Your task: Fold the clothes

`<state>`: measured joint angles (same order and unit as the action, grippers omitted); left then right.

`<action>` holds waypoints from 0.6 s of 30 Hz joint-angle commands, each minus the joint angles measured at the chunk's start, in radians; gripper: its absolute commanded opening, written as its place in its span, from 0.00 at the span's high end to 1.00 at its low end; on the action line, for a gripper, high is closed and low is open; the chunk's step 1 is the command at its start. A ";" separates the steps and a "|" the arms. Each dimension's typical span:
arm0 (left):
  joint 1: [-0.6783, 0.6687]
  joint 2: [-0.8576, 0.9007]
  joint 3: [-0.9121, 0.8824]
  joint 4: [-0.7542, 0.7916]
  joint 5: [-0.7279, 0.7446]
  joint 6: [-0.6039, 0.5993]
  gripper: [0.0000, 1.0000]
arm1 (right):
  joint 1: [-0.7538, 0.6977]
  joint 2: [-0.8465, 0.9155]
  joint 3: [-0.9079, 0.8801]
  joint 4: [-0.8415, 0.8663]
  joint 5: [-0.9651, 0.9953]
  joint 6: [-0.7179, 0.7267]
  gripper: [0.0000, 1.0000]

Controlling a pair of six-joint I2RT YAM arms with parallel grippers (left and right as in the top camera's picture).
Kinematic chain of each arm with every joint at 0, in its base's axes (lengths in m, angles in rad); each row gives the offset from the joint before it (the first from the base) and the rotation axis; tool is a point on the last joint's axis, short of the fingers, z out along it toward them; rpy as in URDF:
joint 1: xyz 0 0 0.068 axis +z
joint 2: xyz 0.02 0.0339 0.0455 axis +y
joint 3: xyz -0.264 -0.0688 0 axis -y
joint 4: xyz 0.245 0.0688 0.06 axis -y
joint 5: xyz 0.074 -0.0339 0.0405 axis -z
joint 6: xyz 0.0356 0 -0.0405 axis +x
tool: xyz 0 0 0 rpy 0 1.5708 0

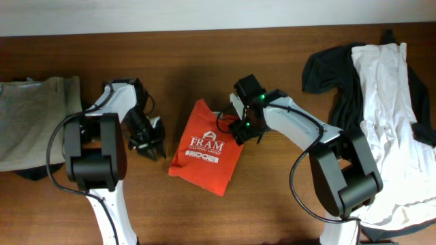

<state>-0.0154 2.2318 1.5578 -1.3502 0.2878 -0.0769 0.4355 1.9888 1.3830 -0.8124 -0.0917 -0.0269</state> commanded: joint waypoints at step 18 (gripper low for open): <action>-0.188 0.135 0.130 0.250 0.442 0.404 0.87 | -0.057 -0.109 0.443 -0.486 0.026 0.008 0.05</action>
<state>-0.1482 2.3123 1.6997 -1.0832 0.7322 0.3336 0.3809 1.8896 1.8141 -1.2953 -0.0750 -0.0231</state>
